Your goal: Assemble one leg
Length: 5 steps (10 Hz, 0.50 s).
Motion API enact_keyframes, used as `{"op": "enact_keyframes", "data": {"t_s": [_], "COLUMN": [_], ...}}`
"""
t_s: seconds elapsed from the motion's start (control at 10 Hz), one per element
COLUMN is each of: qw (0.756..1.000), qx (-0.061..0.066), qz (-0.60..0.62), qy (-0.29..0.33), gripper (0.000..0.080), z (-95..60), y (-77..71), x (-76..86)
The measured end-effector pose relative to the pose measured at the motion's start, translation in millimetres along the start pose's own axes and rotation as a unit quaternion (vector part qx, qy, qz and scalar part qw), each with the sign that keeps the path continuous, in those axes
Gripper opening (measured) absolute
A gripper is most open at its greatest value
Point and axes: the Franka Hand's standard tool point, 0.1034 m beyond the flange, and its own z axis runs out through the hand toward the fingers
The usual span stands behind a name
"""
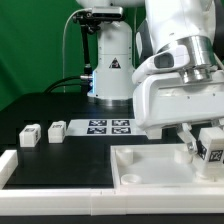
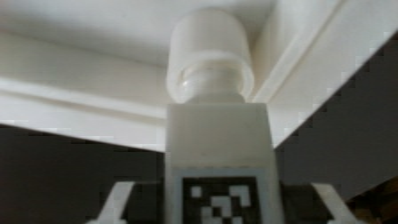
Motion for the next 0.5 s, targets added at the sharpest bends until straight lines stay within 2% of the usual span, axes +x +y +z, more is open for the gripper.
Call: {"op": "enact_keyframes", "data": {"t_s": [0.2,0.5], "qw": [1.000,1.000], "qx": [-0.003,-0.007], "qz": [0.002,0.003], "qy": [0.010,0.015], "gripper": [0.0287,0.0287], "z": [3.6,1.1], "y": [0.3,3.5], "x": [-4.6,-13.8]}}
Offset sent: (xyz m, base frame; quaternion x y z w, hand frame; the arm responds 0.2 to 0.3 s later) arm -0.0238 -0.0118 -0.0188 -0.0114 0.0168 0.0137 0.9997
